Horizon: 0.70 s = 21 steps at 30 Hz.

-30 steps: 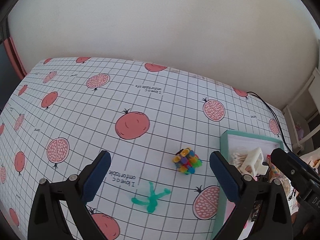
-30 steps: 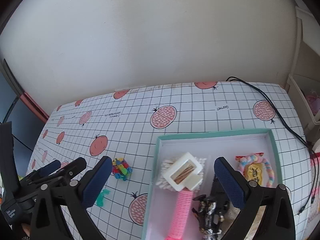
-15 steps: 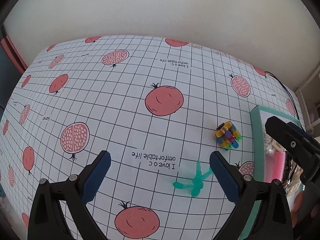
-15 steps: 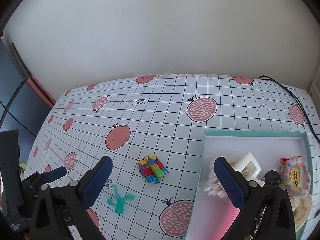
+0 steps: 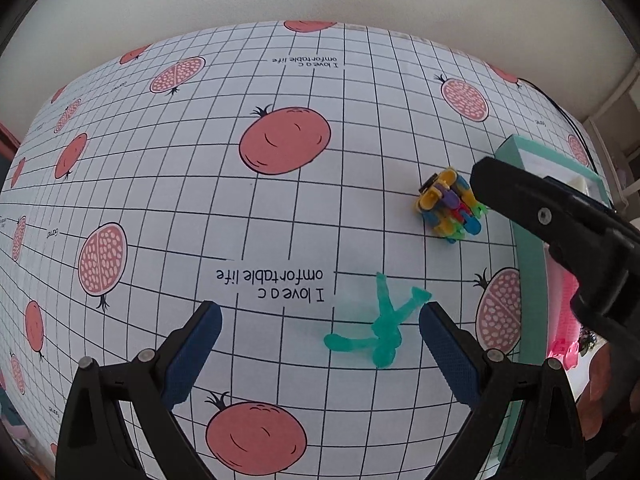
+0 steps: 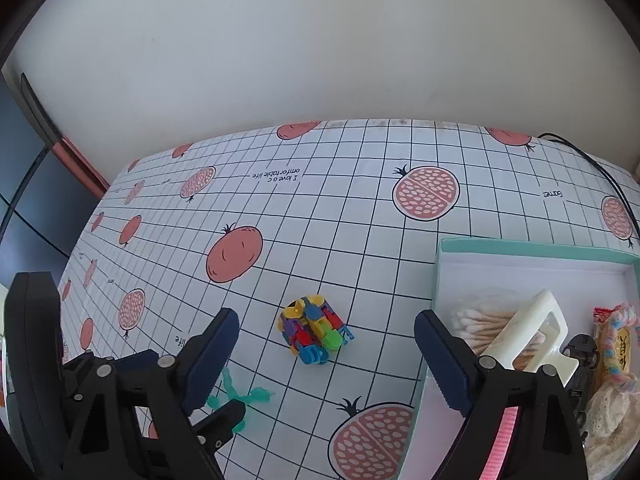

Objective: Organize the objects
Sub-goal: 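Move the left tool to the green plastic figure while the right tool approaches the block toy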

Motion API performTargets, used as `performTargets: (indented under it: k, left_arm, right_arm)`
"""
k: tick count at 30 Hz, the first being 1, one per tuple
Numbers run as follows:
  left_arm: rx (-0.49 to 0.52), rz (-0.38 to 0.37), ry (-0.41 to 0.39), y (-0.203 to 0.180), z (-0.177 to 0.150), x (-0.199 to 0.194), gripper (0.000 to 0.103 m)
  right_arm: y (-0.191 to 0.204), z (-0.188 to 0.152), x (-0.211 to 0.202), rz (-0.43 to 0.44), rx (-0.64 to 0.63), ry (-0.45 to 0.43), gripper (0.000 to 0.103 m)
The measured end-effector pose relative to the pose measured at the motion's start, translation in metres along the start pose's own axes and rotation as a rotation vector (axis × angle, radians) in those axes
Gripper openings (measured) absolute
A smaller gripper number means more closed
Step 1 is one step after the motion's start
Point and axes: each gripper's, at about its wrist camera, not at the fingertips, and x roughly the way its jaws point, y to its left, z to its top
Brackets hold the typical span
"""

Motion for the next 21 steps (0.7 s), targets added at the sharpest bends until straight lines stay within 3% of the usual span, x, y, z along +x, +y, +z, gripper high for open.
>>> performTargets:
  k: [21]
  left_arm:
    - [-0.062,0.031,-0.006,0.008,-0.002,0.012,0.099]
  right_arm:
    - [0.010,-0.007,0.022,0.005,-0.032,0.040,0.085]
